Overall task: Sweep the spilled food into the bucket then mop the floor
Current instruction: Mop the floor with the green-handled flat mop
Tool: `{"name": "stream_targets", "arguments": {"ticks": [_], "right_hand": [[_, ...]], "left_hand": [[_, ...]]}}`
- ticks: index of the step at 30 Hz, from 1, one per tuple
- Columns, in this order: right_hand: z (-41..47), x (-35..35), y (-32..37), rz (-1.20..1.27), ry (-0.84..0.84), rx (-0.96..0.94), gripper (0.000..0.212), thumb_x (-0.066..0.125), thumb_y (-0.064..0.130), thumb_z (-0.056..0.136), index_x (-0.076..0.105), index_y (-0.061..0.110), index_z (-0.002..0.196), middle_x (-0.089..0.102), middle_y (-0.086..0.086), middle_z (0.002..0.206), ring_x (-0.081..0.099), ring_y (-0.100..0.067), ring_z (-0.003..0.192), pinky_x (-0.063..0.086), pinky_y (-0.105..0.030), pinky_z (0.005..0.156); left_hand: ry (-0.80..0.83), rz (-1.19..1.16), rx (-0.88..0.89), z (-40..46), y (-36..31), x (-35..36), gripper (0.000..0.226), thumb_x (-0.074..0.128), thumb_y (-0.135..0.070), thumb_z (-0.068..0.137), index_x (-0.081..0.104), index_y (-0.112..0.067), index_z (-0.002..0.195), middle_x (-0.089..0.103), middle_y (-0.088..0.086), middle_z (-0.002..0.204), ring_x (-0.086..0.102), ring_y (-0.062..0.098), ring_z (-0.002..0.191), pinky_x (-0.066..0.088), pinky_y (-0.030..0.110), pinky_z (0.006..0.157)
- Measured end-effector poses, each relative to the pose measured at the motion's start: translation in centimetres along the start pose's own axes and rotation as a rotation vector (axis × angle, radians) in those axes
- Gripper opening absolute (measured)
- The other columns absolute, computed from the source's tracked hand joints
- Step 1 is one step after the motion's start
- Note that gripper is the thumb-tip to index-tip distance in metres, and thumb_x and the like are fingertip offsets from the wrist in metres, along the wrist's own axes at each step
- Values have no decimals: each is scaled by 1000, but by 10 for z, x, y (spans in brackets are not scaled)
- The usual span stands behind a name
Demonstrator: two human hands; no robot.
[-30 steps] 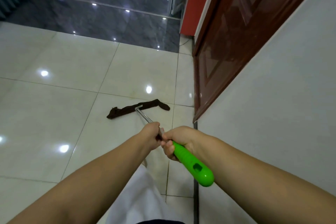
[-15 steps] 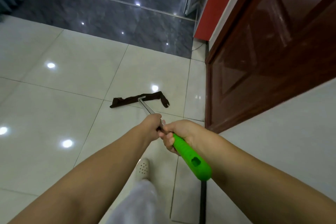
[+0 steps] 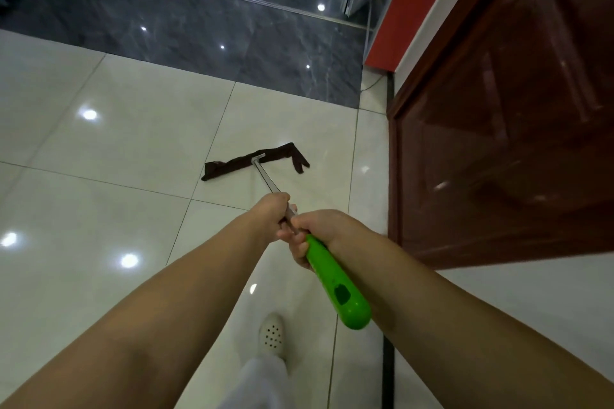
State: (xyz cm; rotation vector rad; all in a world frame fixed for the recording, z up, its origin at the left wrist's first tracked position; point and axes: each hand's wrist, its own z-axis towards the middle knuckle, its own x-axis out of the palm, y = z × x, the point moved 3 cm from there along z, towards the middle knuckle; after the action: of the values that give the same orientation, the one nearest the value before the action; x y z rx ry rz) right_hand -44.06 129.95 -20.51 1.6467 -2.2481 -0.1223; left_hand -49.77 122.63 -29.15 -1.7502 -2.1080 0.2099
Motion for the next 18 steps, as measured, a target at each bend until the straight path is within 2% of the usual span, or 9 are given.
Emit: {"name": "stream_targets", "arguments": {"ticks": [1,2,5,7,9,12,16,18], "right_hand": [[2,1,3,6,6,-7,14,41,1,94,51,6,103,59,-11,69,39,-5,23,33,-9,29],[4,1,6,10,11,-11,15,41,1,95,51,6,105,59,-12,71,39,-5,23,34,-9,30],[10,-2,12,22,9,-12,14,42,1,94,53,5,103,61,-12,65,39,-5,24,34,-10,30],[12,-6,7,23,17,-5,14,41,0,93,54,4,93,57,-8,62,39,-5,25,34,-10,30],[12,-13,-5,12,16,10,17,41,0,91,54,5,81,51,-5,62,39,-5,27,34,-10,31],[3,-30,-31,14,0,31,18,42,2,91,53,7,78,48,-3,63,40,-5,28,34,-11,32],[-22,-59,-66,36,6,27,16,44,5,94,54,8,82,48,-3,62,40,-5,28,34,-10,31],[-38,-78,-86,55,2,16,17,44,4,95,54,9,82,48,-3,61,40,-5,28,34,-10,31]], "left_hand": [[-1,-3,-3,2,-4,1,28,36,-24,100,47,-6,119,51,3,84,59,15,84,48,28,73],[2,3,-3,4,-7,2,31,36,-24,100,46,-6,123,51,3,83,57,15,77,48,28,69],[-6,26,-1,11,-12,2,23,38,-25,100,44,-4,109,48,3,76,47,14,62,44,27,57],[-37,69,27,14,-8,3,24,39,-24,99,44,-3,110,50,5,77,48,14,63,44,27,57],[-51,113,56,14,3,4,31,37,-24,100,44,-2,121,52,6,78,51,16,64,45,29,56],[-38,165,54,10,32,8,42,35,-26,101,42,0,132,56,8,82,55,20,70,48,33,57],[-64,202,64,-8,78,18,37,37,-29,100,48,-5,125,61,6,86,60,24,84,52,37,70],[-63,217,58,-21,104,29,33,37,-29,100,49,-7,121,60,5,86,59,22,80,51,35,64]]}}
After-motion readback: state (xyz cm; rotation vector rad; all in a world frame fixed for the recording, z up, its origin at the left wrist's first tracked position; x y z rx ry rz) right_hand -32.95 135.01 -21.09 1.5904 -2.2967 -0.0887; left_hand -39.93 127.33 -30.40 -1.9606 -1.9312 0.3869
